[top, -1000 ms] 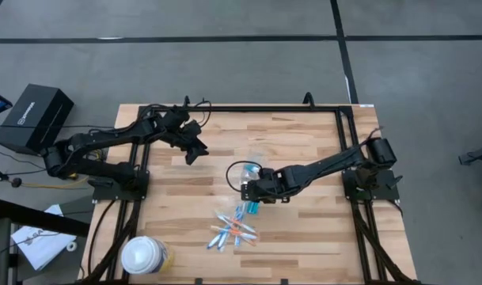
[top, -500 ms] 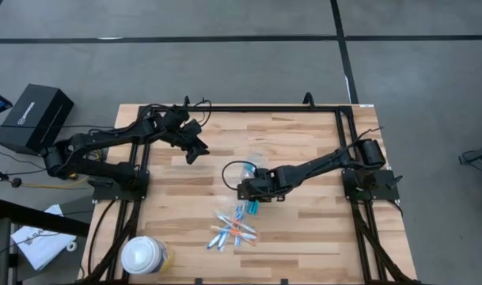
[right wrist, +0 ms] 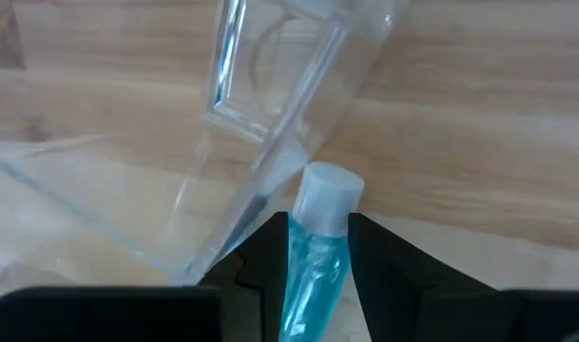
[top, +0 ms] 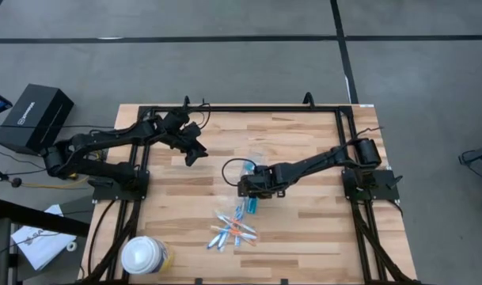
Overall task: Pick & Place toothbrushing station
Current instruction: Put the mouthwash into the middle section of the transparent organizer
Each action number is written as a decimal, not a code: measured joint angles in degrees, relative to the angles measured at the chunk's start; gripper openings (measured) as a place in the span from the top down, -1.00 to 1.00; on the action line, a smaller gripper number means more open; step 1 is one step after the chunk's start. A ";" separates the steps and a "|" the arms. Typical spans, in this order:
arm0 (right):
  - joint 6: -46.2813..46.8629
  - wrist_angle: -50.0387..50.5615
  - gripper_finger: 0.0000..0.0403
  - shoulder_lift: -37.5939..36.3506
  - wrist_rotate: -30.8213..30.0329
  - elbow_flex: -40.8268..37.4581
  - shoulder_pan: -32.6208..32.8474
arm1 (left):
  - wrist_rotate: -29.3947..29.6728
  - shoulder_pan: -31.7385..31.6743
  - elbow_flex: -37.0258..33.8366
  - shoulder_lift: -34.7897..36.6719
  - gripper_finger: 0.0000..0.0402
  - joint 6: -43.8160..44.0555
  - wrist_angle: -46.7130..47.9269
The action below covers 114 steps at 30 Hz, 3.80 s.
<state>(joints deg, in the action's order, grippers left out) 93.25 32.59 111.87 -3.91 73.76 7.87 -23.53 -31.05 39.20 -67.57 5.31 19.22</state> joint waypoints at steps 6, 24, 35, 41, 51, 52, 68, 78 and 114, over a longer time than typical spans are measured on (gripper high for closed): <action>-1.32 0.49 0.49 0.00 -0.11 0.00 -1.09 | -0.02 0.01 0.00 0.00 0.29 -0.13 -0.01; 1.46 -6.47 0.49 -0.17 1.08 -4.07 -0.38 | -0.22 0.00 0.00 0.00 0.29 -0.31 0.00; 1.25 -10.34 0.49 0.04 2.45 -4.20 -0.69 | -0.90 0.00 0.00 0.00 0.29 -0.06 0.00; 1.25 -10.23 0.49 0.04 2.63 -4.20 -0.66 | -0.92 0.00 0.00 0.00 0.29 -0.09 0.00; 1.27 -10.31 0.49 0.04 2.81 -4.20 -0.66 | -0.98 0.00 0.00 0.00 0.29 -0.42 0.02; 1.25 -10.31 0.49 0.04 2.79 -4.20 -0.66 | -0.98 0.00 0.00 0.00 0.29 -0.44 0.02; -0.28 -10.12 0.85 -0.11 2.64 -4.09 -1.28 | -0.98 0.00 0.00 0.00 0.29 -0.51 0.02; -1.42 -5.86 0.27 -0.11 2.83 -4.09 -2.99 | -1.06 -0.98 0.00 0.00 0.29 -1.65 0.02; 30.99 -1.73 -0.09 -8.44 -6.67 -4.11 9.54 | -18.16 11.48 0.07 -0.55 0.29 2.57 -4.71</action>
<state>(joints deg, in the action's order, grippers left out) 124.24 30.86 103.44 -10.58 69.65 17.41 -41.68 -19.57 39.27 -68.12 7.88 14.51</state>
